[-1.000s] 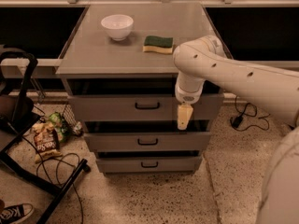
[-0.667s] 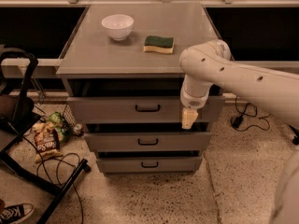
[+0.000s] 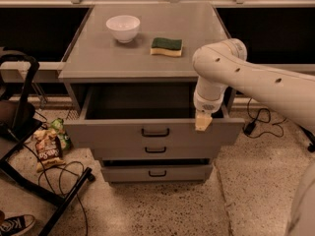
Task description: Open top drawer
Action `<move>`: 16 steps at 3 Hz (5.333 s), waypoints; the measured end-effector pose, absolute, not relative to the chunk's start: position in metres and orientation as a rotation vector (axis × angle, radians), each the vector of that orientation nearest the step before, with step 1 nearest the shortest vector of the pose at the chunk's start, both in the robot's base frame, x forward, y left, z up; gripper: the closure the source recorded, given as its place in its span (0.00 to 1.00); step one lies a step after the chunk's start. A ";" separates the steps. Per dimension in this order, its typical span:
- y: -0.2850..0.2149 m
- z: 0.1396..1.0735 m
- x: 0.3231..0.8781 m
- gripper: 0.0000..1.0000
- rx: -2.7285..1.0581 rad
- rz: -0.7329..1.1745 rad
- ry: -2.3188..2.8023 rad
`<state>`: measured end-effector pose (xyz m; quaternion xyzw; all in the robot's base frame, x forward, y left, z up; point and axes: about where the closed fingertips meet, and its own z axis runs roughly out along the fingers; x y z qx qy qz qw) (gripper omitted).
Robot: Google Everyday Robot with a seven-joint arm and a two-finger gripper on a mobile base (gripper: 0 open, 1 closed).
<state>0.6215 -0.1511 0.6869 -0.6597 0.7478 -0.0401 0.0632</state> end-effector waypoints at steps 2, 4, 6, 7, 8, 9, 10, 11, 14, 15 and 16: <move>-0.168 0.688 0.583 1.00 -1.968 -0.096 2.346; -0.172 0.688 0.565 1.00 -1.951 -0.080 2.386; -0.173 0.689 0.534 1.00 -1.911 -0.036 2.447; -0.179 0.687 0.516 1.00 -1.890 -0.021 2.487; -0.179 0.687 0.516 0.85 -1.890 -0.021 2.487; -0.179 0.687 0.516 0.64 -1.890 -0.021 2.487; -0.179 0.687 0.516 0.39 -1.890 -0.021 2.487; -0.179 0.687 0.516 0.17 -1.890 -0.021 2.487; -0.183 0.660 0.446 0.27 -1.837 0.121 2.547; -0.182 0.661 0.447 0.50 -1.835 0.124 2.547; -0.181 0.658 0.425 0.73 -1.836 0.153 2.563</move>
Offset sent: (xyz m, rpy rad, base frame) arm -0.4685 -0.1977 0.0104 -0.1646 0.5672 -0.6424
